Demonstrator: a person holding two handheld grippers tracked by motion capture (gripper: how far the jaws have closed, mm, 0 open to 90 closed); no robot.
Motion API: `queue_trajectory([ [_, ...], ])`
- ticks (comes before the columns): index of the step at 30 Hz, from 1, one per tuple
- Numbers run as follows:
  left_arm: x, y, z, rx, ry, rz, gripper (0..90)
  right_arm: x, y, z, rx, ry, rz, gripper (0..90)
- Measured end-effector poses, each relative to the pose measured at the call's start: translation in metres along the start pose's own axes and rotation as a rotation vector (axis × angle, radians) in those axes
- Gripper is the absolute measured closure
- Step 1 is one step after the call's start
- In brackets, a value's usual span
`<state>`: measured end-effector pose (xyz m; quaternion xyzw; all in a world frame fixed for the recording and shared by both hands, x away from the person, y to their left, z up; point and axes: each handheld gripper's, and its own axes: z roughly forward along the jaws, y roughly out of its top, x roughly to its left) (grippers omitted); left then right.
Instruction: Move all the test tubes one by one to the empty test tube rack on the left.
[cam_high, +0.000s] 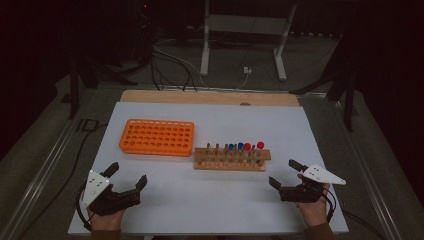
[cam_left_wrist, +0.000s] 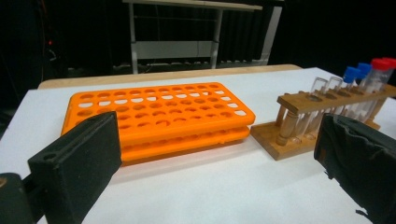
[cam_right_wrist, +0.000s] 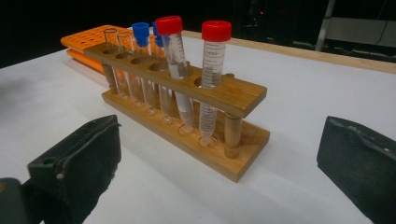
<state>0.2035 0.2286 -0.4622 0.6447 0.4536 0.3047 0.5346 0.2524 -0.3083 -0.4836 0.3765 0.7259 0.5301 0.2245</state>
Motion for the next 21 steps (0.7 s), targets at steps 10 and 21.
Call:
queue_trajectory([
  [10,0.004,0.0,-0.004,-0.034,0.03,-0.024,1.1,0.003,0.003,0.002,-0.016,0.04,0.01,0.0],
  [21,0.004,-0.002,0.001,-0.024,0.02,-0.039,1.1,0.008,0.044,0.011,0.028,0.056,-0.028,7.9],
])
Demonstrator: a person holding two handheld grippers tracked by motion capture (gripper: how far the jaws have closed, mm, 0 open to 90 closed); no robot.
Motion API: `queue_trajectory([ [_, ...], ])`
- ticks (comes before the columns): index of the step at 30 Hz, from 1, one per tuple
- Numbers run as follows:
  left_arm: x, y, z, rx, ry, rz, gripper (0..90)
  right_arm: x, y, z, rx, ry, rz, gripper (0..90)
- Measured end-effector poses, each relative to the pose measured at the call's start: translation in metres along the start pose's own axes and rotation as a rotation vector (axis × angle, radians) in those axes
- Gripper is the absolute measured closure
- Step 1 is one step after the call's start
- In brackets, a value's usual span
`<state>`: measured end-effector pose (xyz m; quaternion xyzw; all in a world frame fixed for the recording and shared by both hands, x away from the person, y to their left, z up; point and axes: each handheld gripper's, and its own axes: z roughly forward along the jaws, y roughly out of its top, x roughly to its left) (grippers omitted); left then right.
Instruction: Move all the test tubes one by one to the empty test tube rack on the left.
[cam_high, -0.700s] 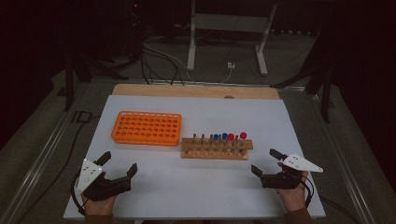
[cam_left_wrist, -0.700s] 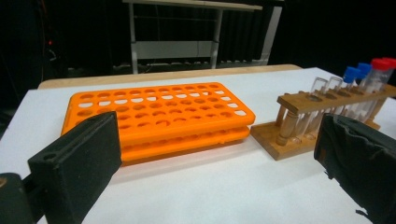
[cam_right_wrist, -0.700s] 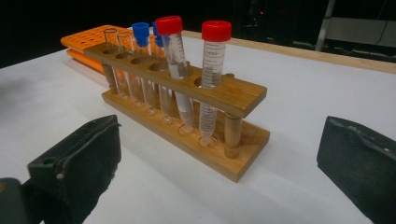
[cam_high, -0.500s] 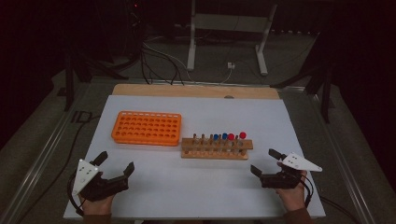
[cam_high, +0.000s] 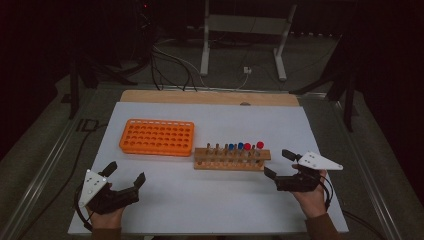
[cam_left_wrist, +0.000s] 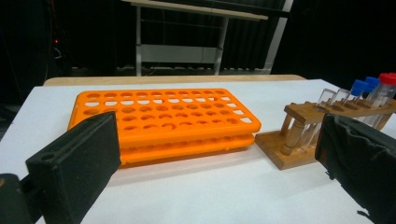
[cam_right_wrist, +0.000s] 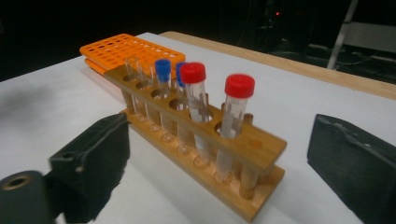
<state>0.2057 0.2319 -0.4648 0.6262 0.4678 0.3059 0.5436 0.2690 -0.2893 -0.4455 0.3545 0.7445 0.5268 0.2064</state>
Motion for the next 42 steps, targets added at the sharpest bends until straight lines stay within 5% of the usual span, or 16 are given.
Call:
queue_trajectory([
  [10,0.004,-0.002,0.0,-0.003,0.007,-0.033,1.1,-0.01,0.017,0.033,0.126,-0.033,0.012,36.6],
  [19,0.004,-0.003,0.0,0.0,0.001,-0.036,1.1,-0.012,0.013,0.05,0.128,-0.03,0.007,57.3],
  [32,0.001,-0.003,0.001,0.003,-0.004,-0.017,1.2,-0.013,0.006,0.063,0.118,-0.037,0.044,70.2],
  [42,0.0,-0.003,0.002,0.007,-0.013,-0.004,1.2,-0.009,0.008,0.059,0.081,-0.046,0.015,74.4],
])
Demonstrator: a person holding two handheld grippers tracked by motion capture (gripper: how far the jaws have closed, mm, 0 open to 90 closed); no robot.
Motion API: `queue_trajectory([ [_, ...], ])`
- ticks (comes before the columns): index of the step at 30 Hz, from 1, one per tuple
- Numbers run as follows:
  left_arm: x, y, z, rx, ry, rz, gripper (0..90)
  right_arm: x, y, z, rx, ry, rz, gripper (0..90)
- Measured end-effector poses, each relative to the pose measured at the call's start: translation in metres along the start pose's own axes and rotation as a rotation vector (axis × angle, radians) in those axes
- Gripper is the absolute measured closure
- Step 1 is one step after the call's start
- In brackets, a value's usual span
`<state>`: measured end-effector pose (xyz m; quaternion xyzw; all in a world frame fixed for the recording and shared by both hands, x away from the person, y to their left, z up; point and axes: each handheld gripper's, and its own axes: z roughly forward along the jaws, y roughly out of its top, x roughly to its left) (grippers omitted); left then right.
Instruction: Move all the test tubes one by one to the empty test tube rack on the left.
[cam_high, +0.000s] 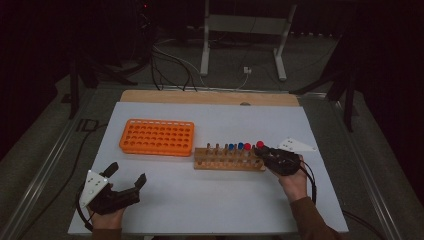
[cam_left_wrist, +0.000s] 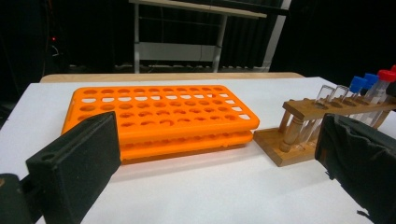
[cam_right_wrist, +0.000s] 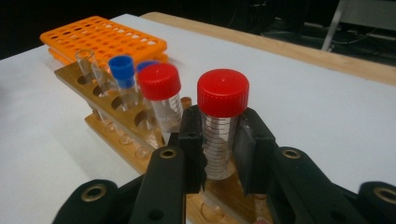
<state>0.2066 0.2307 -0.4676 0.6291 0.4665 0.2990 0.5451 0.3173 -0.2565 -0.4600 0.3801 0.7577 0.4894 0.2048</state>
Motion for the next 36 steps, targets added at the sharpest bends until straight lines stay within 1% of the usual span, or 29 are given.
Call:
queue_trajectory([
  [3,-0.002,0.001,0.0,0.001,-0.008,0.008,1.2,-0.002,0.003,-0.005,-0.026,-0.004,0.009,74.4],
  [6,-0.002,0.001,0.0,0.002,-0.008,0.014,1.2,-0.003,0.005,-0.007,-0.037,-0.008,0.011,74.4],
  [7,-0.002,0.001,0.0,0.002,-0.009,0.014,1.2,-0.003,0.007,-0.009,-0.05,-0.007,0.013,74.5],
  [8,-0.002,0.001,0.0,0.001,-0.011,0.011,1.2,-0.003,0.007,-0.009,-0.05,-0.007,0.013,74.5],
  [9,-0.004,0.001,-0.001,-0.011,-0.016,-0.003,1.2,-0.003,0.01,-0.012,-0.059,-0.008,0.015,74.4],
  [10,-0.004,0.001,-0.001,-0.011,-0.016,-0.003,1.2,-0.003,0.01,-0.012,-0.059,-0.008,0.015,74.4],
  [11,-0.006,0.001,-0.002,-0.019,-0.022,-0.002,1.2,-0.003,0.013,-0.015,-0.069,-0.005,0.017,74.5],
  [14,-0.009,0.002,-0.001,-0.015,-0.028,0.0,1.2,-0.002,0.017,-0.018,-0.083,-0.002,0.017,74.5],
  [15,-0.011,0.003,0.0,-0.008,-0.028,0.005,1.2,-0.001,0.022,-0.023,-0.103,-0.004,0.012,74.5],
  [16,-0.011,0.003,0.0,-0.008,-0.028,0.005,1.2,-0.001,0.022,-0.023,-0.103,-0.004,0.012,74.5],
  [17,-0.012,0.005,0.0,-0.014,-0.03,0.008,1.2,0.001,0.026,-0.027,-0.116,-0.019,-0.001,74.5],
  [22,-0.014,0.013,0.001,-0.021,-0.044,-0.003,1.2,0.002,0.032,-0.035,-0.141,-0.021,-0.004,74.5],
  [23,-0.015,0.015,0.003,-0.01,-0.068,-0.014,1.2,0.003,0.035,-0.039,-0.148,-0.021,-0.002,74.5],
  [24,-0.015,0.015,0.003,-0.01,-0.068,-0.014,1.2,0.003,0.035,-0.039,-0.148,-0.021,-0.002,74.5],
  [25,-0.017,0.017,0.005,-0.002,-0.081,-0.007,1.2,0.007,0.039,-0.042,-0.156,-0.013,-0.011,74.5],
  [26,-0.017,0.017,0.005,-0.002,-0.081,-0.007,1.2,0.007,0.039,-0.042,-0.156,-0.013,-0.011,74.5],
  [27,-0.018,0.018,0.008,0.008,-0.09,0.003,1.2,0.01,0.041,-0.043,-0.156,-0.005,-0.022,74.5],
  [30,-0.024,0.023,0.013,0.015,-0.119,0.03,1.2,0.014,0.043,-0.044,-0.157,0.006,-0.03,74.5],
  [31,-0.032,0.028,0.019,0.017,-0.15,0.054,1.2,0.017,0.044,-0.044,-0.154,0.016,-0.038,74.5],
  [32,-0.032,0.028,0.019,0.017,-0.15,0.054,1.3,0.017,0.044,-0.044,-0.154,0.016,-0.038,74.5],
  [33,-0.039,0.034,0.025,0.042,-0.182,0.071,1.2,0.02,0.046,-0.044,-0.151,0.04,-0.03,74.5],
  [34,-0.039,0.034,0.025,0.042,-0.182,0.071,1.2,0.02,0.046,-0.044,-0.151,0.04,-0.03,74.5],
  [35,-0.043,0.037,0.028,0.053,-0.194,0.084,1.2,0.023,0.047,-0.044,-0.148,0.056,-0.032,74.5],
  [36,-0.047,0.039,0.032,0.06,-0.205,0.097,1.2,0.023,0.047,-0.044,-0.148,0.056,-0.032,74.5],
])
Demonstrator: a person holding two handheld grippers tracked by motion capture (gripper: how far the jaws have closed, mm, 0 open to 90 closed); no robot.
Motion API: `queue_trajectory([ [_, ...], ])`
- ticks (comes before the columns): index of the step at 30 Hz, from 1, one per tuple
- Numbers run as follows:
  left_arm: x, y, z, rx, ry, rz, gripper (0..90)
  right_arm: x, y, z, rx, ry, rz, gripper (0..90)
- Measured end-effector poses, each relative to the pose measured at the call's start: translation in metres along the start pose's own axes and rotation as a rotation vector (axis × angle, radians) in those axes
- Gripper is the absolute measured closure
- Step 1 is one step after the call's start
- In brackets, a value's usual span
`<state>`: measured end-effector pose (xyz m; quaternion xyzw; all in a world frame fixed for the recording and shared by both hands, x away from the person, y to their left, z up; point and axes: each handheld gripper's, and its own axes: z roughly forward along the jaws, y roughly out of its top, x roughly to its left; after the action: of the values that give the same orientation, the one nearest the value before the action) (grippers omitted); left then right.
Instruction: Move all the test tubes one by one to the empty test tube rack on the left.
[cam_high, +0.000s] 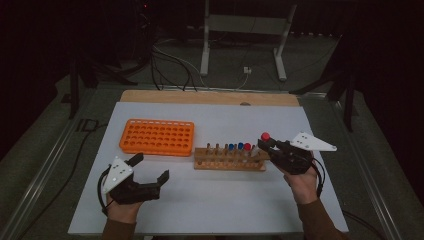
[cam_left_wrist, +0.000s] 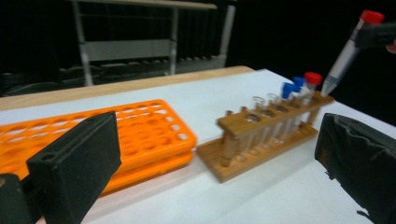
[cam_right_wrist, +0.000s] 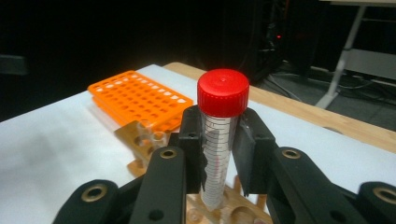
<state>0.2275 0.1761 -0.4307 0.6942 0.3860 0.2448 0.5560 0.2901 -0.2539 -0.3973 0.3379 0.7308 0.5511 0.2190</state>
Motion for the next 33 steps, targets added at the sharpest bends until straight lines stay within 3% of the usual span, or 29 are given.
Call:
queue_trajectory([
  [3,-0.011,0.01,0.02,0.016,-0.045,0.032,1.2,0.005,0.0,0.003,0.011,0.025,-0.005,74.5],
  [6,-0.017,0.014,0.028,0.012,-0.061,0.048,1.2,0.007,0.0,0.005,0.017,0.035,-0.004,74.5],
  [7,-0.025,0.019,0.04,0.011,-0.086,0.063,1.2,0.009,-0.001,0.007,0.024,0.048,-0.001,74.5],
  [8,-0.025,0.019,0.04,0.011,-0.086,0.063,1.2,0.009,-0.001,0.007,0.024,0.048,-0.001,74.5],
  [11,-0.038,0.024,0.06,0.024,-0.112,0.099,1.2,0.016,-0.002,0.011,0.039,0.068,-0.013,74.5],
  [24,-0.081,0.023,0.113,0.065,-0.203,0.118,8.5,0.029,-0.007,0.021,0.07,0.109,-0.014,74.4],
  [27,-0.094,0.022,0.126,0.092,-0.234,0.123,16.4,0.034,-0.008,0.024,0.083,0.122,-0.018,74.4],
  [30,-0.098,0.021,0.132,0.107,-0.248,0.124,17.5,0.036,-0.008,0.025,0.082,0.127,-0.022,74.3],
  [33,-0.104,0.019,0.137,0.123,-0.26,0.129,24.8,0.038,-0.008,0.025,0.083,0.134,-0.02,74.4],
])
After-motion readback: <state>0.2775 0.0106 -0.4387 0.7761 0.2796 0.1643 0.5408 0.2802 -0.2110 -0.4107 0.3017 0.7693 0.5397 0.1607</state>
